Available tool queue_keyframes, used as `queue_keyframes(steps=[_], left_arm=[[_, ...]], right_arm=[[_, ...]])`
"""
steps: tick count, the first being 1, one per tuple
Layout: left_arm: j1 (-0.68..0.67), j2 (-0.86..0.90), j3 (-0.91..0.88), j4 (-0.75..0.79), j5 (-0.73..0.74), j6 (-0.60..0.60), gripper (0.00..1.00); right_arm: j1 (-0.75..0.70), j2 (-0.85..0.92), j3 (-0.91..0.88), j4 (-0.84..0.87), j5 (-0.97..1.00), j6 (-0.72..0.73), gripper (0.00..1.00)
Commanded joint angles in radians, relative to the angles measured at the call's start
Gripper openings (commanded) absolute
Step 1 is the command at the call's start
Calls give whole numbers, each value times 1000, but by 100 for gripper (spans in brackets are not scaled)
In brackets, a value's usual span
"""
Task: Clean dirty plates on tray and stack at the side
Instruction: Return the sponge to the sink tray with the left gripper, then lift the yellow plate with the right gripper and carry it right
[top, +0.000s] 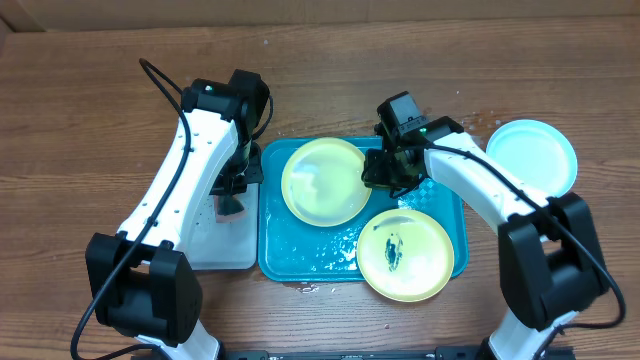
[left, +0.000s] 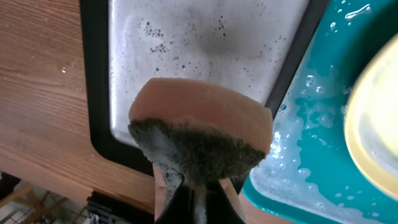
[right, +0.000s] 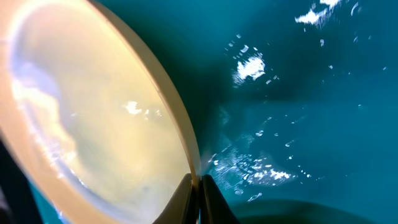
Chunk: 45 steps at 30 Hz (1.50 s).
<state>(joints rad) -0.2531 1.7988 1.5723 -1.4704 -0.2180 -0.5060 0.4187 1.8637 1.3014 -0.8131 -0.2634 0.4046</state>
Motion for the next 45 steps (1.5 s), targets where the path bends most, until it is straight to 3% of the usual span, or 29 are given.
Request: queue_keyframes(steps=[1,7,12,19,22,24,32,45], left_arm=[[5,-13,1,12,-21,-1,4],[6,-13,1,20,-22,13,4],[7,-13,1,28,-25,14,4],[20,-13,1,50,-18,21,4],[26,-13,1,57,-3,35,4],[32,-13,1,58,9,46,4],[31,-13,1,65,33,57,4],[31,-13,1,84,33,58,4]], right_arm=[[-13,-87,41,-1,-18,-9,4],[-75,-159,41,-66,-15,114,4],[-180,-194,41,-215,-95,194,4],[-279,-193,41,-359,-454,-48,4],[-280,-193,41,-353,-483,-131,4],[-277,-193,41,-283,-419,-172,4],[-277,-193,41,-59,-23,-60,4],[-240,-257,42,-9,266,-146,4]])
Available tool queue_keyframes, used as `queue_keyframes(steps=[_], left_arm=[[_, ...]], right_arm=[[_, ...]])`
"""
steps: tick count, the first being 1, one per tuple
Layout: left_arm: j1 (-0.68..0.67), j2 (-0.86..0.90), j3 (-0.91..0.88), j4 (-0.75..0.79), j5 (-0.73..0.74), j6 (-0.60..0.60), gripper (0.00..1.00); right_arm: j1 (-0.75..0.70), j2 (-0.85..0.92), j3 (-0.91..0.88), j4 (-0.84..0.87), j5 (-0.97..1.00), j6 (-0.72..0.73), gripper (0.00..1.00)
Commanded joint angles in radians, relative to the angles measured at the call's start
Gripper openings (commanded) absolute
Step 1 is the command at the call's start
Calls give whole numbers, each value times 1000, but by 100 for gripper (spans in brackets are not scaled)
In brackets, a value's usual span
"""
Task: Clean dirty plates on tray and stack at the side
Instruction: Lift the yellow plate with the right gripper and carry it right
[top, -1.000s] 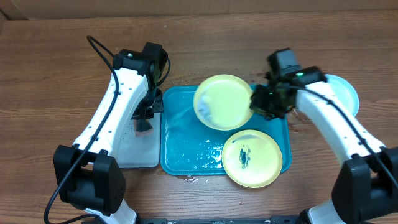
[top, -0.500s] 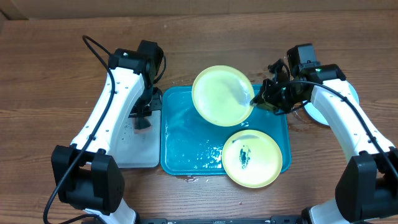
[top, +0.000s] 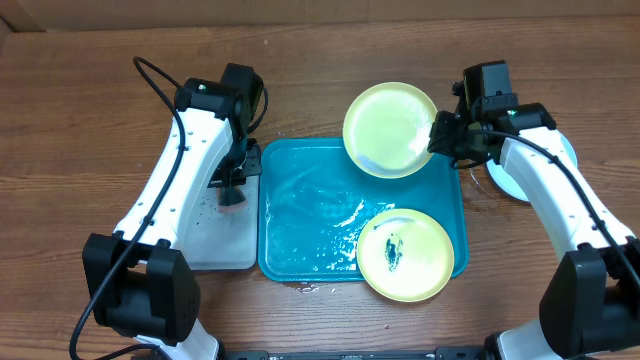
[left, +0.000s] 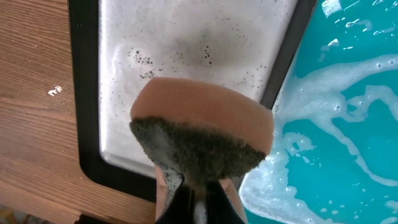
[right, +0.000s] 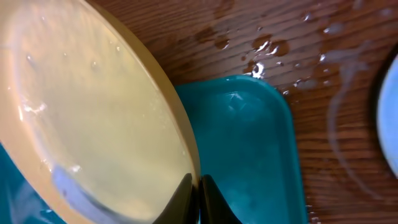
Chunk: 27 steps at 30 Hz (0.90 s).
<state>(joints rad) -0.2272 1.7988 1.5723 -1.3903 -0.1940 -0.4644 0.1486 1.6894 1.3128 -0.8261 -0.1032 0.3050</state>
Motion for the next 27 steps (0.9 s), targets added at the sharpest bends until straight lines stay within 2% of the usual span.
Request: queue_keyframes(steps=[1,5,7,15,19,21,27], left_arm=[[5,-13,1,4,9,16,4],[5,-13,1,5,12,16,4],[5,-13,1,8,12,16,4],[5,-12,0,10,11,24,4],[5,-12,0,12,12,24,4],[5,-12,0,12,11,24,4],[5,-12,0,11,12,24,4]], right_arm=[[44,-99,31,2,135,-57,4],[130,-161,31,-29,272,-120,4],[205,-184,31,-69,413,-151,4],[388,-188,31,-154,816,-158,4],[458,-188,31,-168,966,-198,4],[517,-188,31,-183,1127,-209,4],[634,-188,31,-200,1418,-303,4]])
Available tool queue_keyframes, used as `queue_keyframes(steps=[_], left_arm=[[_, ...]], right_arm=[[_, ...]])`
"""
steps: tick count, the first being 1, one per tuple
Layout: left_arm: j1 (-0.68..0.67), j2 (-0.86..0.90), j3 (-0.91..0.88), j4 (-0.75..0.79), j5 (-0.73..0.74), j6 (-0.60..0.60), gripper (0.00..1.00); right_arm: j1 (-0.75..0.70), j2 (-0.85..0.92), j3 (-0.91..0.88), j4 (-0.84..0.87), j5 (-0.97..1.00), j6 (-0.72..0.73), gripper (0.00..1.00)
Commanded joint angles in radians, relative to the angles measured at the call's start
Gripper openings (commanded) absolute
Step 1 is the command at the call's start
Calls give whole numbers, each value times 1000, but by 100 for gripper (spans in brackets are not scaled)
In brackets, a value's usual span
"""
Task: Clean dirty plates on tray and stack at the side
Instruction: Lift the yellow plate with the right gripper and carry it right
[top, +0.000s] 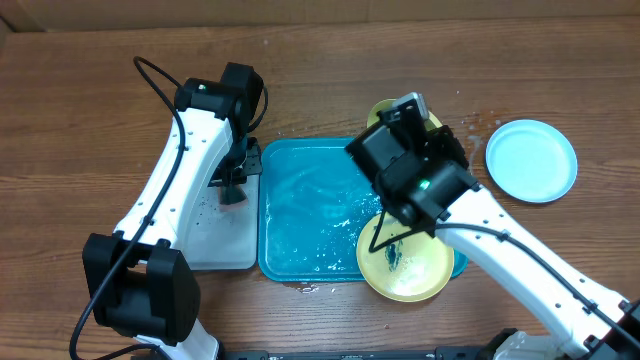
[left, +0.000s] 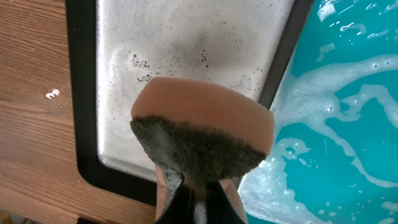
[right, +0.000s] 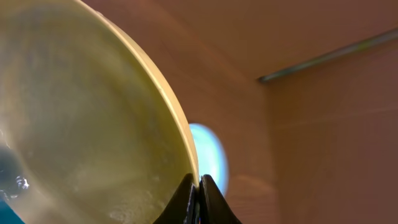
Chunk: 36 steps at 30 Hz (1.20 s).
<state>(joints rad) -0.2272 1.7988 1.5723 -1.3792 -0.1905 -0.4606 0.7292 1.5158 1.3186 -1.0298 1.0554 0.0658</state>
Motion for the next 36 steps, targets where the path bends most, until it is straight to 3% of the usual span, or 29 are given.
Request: queue_keyframes(steps=[1,9,27,31,33,36], left_arm=[[5,-12,0,0,8,20,4],[5,-12,0,0,8,20,4],[5,-12,0,-3,8,19,4],[5,-12,0,0,8,19,4],[5,-12,0,1,8,19,4],[5,-12,0,0,10,19,4]], right_arm=[[72,-14,26,4,298,-80,4],[165,-14,26,37,495,-179,4],[173,-14,26,116,478,-224,4],[168,-14,26,119,227,-173,4],[128,-13,24,116,-167,-47,4],[44,0,19,121,-457,153,4]])
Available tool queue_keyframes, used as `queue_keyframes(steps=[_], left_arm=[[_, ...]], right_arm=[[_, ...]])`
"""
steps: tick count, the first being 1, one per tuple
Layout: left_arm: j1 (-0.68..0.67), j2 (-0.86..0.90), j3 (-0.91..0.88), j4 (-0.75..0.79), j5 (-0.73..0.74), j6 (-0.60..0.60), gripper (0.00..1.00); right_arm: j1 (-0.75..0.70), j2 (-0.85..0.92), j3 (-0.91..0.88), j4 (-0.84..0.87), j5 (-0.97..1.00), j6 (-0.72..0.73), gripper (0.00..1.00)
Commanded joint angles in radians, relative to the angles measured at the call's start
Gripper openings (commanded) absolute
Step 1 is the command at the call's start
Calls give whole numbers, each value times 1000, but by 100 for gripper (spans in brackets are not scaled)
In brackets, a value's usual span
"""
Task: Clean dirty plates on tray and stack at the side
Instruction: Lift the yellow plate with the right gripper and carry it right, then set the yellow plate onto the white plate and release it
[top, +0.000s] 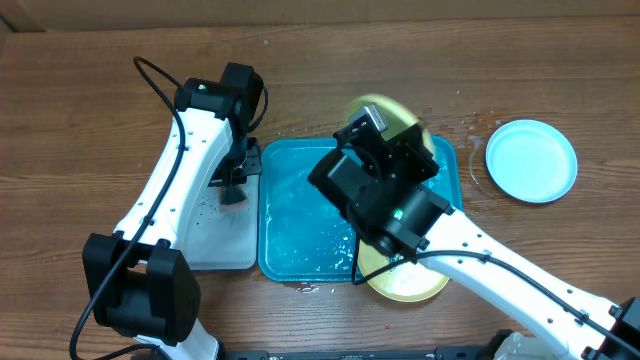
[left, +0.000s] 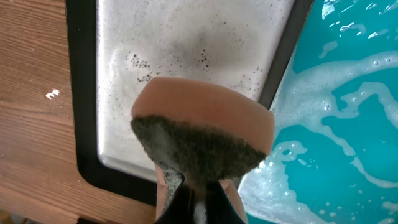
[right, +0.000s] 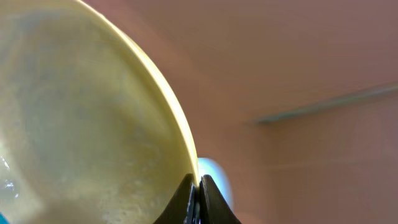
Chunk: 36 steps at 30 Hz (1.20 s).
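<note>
My right gripper is shut on the rim of a wet yellow plate, held up on edge. From overhead that plate is a blur above the teal tray's far edge, with the raised right arm close under the camera. A second yellow plate, marked with dark smears, lies at the tray's near right, mostly hidden by that arm. My left gripper is shut on a brown sponge with a dark scrub face. It hovers over the soapy basin.
A pale blue plate lies on the wooden table to the right of the tray. The white basin stands against the tray's left side. Foam and water cover the tray floor. Drops wet the wood by the tray's far right corner.
The right arm with the yellow plate has shifted a little left and nearer the overhead camera. It now hides more of the smeared plate. The left arm and sponge have not moved.
The right gripper first held the yellow plate by its rim on the tray's left half. Then the plate was off the tray, beyond its far right corner. After that the arm stood raised high with the plate on edge, as now. The left gripper kept the sponge over the basin throughout.
</note>
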<state>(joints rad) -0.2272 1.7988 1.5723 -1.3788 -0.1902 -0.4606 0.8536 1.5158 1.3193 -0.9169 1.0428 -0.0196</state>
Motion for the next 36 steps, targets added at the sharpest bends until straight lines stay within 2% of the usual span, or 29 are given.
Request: queue_keyframes(steps=[1,4,10,18,24,30,36], left_arm=[[5,-12,0,-1,16,19,4],[5,-12,0,-2,35,20,4],[4,-12,0,-1,35,20,4],[4,-12,0,-1,35,20,4],[4,-12,0,13,34,23,4],[4,-12,0,21,35,28,4],[4,-12,0,20,35,27,4]], right_arm=[[-121,8,15,3,-487,359,4],[-214,19,13,-13,-557,554,4],[-450,19,13,-11,-900,684,4],[-855,19,13,-57,-1150,686,4],[-1182,35,10,-119,-1168,642,4],[-1333,104,10,-153,-1142,613,4],[-1382,190,10,-136,-1141,615,4]])
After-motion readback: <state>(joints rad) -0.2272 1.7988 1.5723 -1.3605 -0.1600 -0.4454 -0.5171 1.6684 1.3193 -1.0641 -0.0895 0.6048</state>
